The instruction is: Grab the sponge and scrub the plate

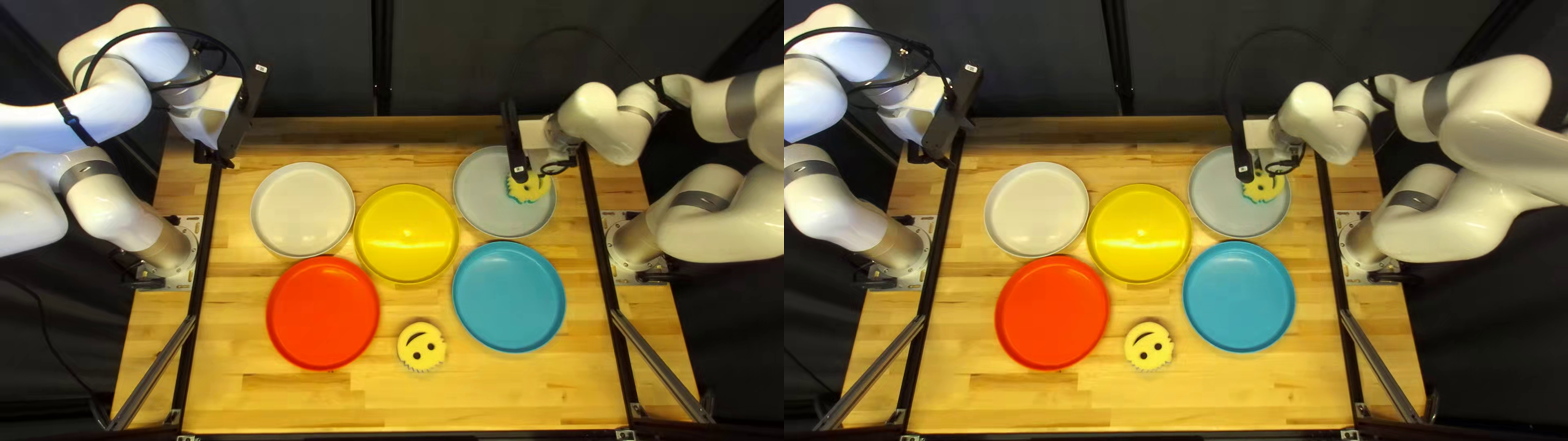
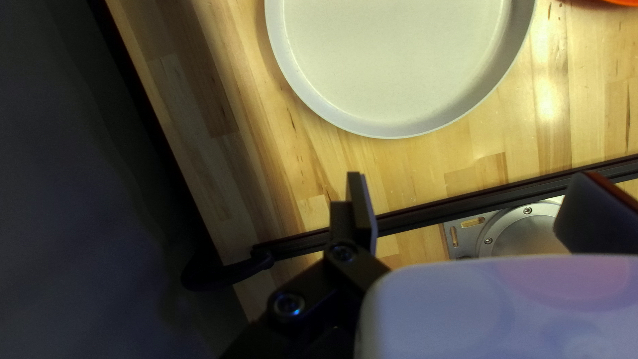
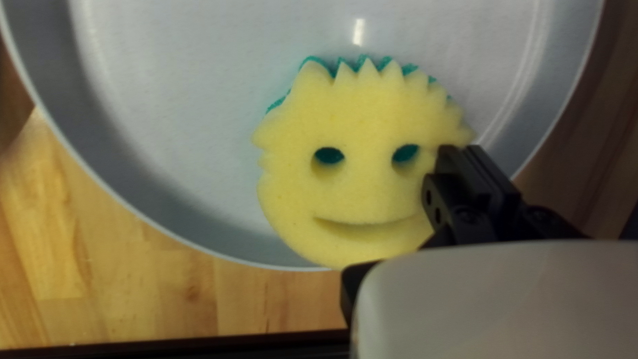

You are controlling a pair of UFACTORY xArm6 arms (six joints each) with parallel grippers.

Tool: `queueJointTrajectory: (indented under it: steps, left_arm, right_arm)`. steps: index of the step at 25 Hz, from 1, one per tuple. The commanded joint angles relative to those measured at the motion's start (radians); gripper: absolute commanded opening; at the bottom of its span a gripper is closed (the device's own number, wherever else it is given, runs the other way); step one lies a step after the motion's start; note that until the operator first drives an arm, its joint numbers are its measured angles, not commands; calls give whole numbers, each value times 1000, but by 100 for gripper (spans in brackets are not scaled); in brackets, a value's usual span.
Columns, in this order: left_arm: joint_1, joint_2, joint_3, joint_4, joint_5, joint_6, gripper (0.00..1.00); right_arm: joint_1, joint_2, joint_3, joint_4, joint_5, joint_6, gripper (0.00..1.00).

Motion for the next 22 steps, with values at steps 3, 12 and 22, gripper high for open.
queueJointTrajectory:
  steps: [3,12,22]
  left_arm:
    - [0,0,0,0,0,0,100]
    - [0,0,0,0,0,0,100]
    - [0,0,0,0,0,0,100]
  right_arm:
    - [-45,113,-63,-1,-56,-59,0]
    - [-121,265,-215,8,-58,-137,0]
    - [-163,311,-253,27,-59,-190,0]
